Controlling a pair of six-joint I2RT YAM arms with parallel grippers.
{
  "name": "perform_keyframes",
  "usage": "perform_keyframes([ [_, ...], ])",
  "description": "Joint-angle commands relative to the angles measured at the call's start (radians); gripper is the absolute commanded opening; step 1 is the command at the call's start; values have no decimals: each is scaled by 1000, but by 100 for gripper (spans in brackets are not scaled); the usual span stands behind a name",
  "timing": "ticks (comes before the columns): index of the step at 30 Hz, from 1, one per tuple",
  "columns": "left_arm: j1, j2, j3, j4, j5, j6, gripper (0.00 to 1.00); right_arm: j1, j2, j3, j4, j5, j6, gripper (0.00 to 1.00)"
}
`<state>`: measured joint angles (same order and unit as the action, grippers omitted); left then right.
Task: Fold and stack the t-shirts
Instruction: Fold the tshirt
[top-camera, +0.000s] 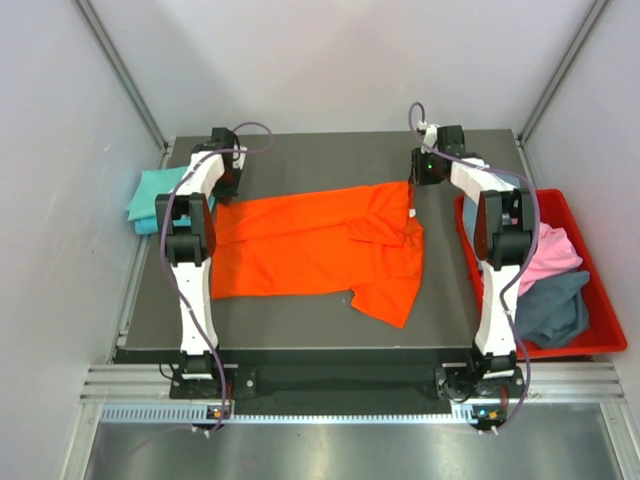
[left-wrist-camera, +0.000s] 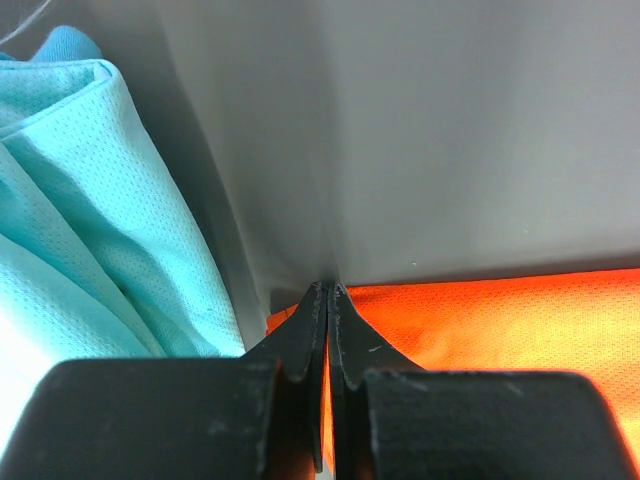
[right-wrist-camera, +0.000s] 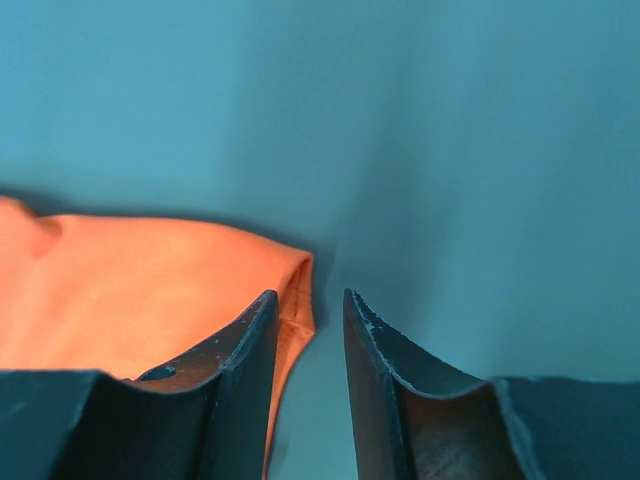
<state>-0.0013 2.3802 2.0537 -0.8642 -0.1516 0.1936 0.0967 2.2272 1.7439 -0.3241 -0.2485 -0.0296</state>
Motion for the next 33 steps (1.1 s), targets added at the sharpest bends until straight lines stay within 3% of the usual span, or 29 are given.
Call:
perform_keyframes([
  [1,4,2,20,-21,-34,12,1,-12,17,45,-18,-81,23,33],
  [14,-28,-47,-17,-19,-62,17,1,-11,38,15,-29,-117,122,31],
  [19,-35,-56,-21,-21,-63,23,1,-11,54,32,-50,-69,146,24],
  [22,-40,-58,-23,-18,-68,24,0,-11,58,40,-59,-71,151,0],
  [33,-60,33,95,16,-112,43,0,-17,65,66,-41,-35,163,0],
])
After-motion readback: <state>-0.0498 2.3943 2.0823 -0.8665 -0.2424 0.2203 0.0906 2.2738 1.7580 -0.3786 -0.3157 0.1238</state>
